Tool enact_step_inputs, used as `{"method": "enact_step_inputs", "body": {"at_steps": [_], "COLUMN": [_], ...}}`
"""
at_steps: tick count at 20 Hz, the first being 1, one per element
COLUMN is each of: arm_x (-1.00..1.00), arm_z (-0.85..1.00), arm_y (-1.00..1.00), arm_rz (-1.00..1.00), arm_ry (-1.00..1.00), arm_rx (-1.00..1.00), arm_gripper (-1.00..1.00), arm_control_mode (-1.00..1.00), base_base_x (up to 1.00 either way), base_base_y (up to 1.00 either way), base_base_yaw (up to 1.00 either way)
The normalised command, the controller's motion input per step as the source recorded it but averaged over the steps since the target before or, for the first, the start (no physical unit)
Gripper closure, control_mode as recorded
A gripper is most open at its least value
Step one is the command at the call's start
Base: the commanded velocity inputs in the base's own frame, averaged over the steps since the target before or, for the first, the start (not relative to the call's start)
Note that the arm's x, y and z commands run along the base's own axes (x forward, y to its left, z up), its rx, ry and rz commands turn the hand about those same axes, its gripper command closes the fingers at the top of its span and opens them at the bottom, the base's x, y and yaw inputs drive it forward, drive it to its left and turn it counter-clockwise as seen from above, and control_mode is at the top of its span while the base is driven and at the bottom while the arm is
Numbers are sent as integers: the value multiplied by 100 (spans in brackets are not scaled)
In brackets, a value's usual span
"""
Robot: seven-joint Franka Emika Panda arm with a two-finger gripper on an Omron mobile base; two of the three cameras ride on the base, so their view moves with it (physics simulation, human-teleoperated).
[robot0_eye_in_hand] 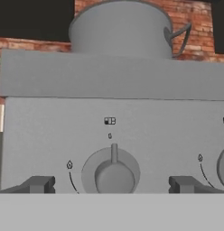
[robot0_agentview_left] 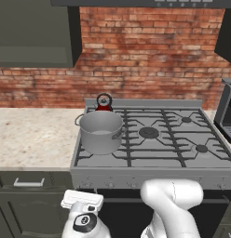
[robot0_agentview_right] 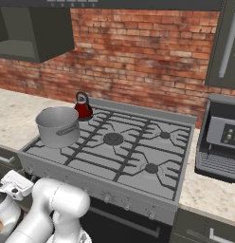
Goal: Pick the kettle from the cabinet and place it on a stove burner. Then pick the pot from the counter and place it on another stove burner. Finally, turn both burners on.
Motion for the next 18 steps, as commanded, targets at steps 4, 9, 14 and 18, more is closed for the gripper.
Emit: {"method": "enact_step_inputs", "body": {"at_steps": [4,9,14,18], "arm_x": [0,5,2,0], "arm_z": [6,7,2,0], "arm_y": [-1,-1,-1,-6], "arm_rz": [-2,0,-2,-1], "arm_ry": [6,7,4,4], "arm_rx": [0,0,-1,-2], "arm_gripper": [-100,-100,-100,-100], "arm_control_mode": [-100,-100,-100,-100], "base_base_x": [0,0,0,0], "base_base_y": [0,0,0,0], "base_base_yaw": [0,0,0,0]}}
